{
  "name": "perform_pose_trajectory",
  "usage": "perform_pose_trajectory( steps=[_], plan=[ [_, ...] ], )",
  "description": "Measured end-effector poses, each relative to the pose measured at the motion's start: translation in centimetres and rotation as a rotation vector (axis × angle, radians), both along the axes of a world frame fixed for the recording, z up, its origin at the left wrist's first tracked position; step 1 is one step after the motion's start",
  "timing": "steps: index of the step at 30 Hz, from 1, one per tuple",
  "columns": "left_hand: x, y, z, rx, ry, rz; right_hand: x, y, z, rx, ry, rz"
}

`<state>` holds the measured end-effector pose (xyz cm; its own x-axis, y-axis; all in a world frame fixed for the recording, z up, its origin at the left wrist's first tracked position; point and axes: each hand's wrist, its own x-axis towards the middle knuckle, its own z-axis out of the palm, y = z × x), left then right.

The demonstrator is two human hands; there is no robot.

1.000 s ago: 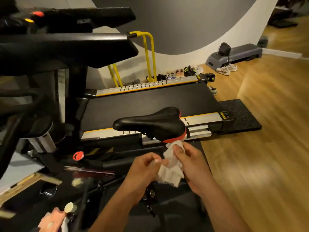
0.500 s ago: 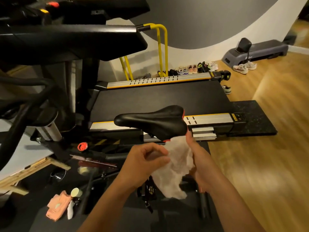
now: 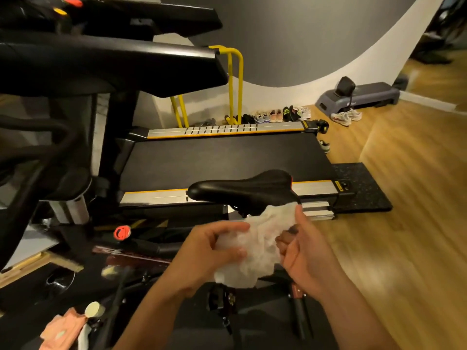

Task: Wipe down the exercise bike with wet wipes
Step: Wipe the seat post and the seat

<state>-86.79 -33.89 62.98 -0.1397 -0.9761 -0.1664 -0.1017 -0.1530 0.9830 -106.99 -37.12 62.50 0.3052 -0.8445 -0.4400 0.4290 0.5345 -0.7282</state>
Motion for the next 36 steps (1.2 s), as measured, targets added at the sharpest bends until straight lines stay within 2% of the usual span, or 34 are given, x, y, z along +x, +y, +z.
perform_pose_trajectory(
  steps=[2,4,7,10,14,15,16,19,21,23,26,28,30,32,34,36],
  plan=[
    [1.4,-0.2,-0.2,-0.005,0.04,0.023,1.4,1.3,-0.3,-0.075,0.2,0.184],
    [2.9,-0.3,-0.4,-0.005,0.022,0.0,2.3,2.0,-0.7,-0.127,0.404,0.124],
    [3.7,-0.6,-0.6,-0.065,-0.189,0.044,3.3,2.3,-0.1,-0.265,0.523,-0.039],
    [3.5,-1.2,-0.8,-0.21,-0.419,0.06,3.8,2.6,1.0,-0.455,0.752,0.034],
    [3.6,-2.1,-0.9,-0.301,-0.504,-0.038,3.5,1.9,1.5,-0.619,1.154,0.129],
    [3.6,-2.3,-0.8,-0.326,-0.506,-0.052,3.2,1.5,1.7,-0.642,1.199,0.127],
    [3.4,-2.6,-0.7,-0.344,-0.492,-0.067,2.8,1.2,2.0,-0.649,1.178,0.115],
    [1.4,-4.2,0.6,-0.328,-0.406,-0.043,1.9,-0.8,2.9,-0.578,0.926,-0.027],
    [-0.4,-6.4,1.0,-0.344,-0.419,0.043,1.6,-3.4,2.8,-0.581,0.953,-0.154],
    [-2.1,-9.0,0.7,-0.357,-0.527,0.083,0.9,-6.9,2.2,-0.622,1.07,-0.216],
    [-3.1,-11.5,-1.5,-0.435,-0.96,0.078,0.1,-9.7,0.8,-0.701,1.453,-0.205],
    [-2.8,-12.0,-3.1,-0.492,-1.103,0.116,0.7,-8.8,-0.9,-0.856,1.619,-0.208],
    [-1.8,-11.7,-3.9,-0.53,-1.082,0.181,2.3,-7.2,-3.3,-0.973,1.799,0.046],
    [0.4,-11.3,-4.5,-0.59,-1.048,0.256,4.2,-7.1,-5.4,-0.97,1.904,0.252],
    [3.1,-11.0,-4.7,-0.597,-0.974,0.36,7.2,-8.1,-6.5,-1.014,1.882,0.265],
    [5.3,-10.8,-4.6,-0.52,-0.792,0.447,11.2,-8.6,-6.4,-1.133,1.781,0.255]
  ],
)
